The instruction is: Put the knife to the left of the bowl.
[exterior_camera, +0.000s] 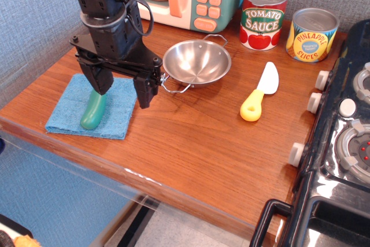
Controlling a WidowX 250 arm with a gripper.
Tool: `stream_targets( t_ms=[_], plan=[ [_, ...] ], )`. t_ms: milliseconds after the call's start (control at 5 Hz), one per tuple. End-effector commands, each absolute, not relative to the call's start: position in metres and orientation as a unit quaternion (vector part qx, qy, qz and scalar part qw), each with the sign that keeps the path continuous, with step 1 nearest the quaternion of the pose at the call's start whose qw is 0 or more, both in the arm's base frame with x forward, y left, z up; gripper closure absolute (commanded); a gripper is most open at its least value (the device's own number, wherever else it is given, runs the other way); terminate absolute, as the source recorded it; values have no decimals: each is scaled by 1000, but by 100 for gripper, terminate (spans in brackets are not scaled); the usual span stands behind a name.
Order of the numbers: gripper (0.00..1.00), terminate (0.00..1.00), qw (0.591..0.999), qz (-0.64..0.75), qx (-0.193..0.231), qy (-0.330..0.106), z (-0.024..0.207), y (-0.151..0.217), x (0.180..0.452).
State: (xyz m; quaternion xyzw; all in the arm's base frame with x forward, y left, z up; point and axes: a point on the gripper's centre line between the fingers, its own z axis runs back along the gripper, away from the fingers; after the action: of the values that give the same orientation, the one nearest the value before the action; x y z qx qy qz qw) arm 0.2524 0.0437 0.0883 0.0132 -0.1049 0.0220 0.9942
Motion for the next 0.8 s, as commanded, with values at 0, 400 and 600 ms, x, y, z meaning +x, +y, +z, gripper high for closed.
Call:
stream_targets(
  t_ms=[0,400,600],
  plan=[
    [0,0,994,22,13,-105,88,44,252],
    [0,0,995,-24,-3,-100,85,10,269],
    [0,0,993,-53,-18,-108,84,-28,289]
  ],
)
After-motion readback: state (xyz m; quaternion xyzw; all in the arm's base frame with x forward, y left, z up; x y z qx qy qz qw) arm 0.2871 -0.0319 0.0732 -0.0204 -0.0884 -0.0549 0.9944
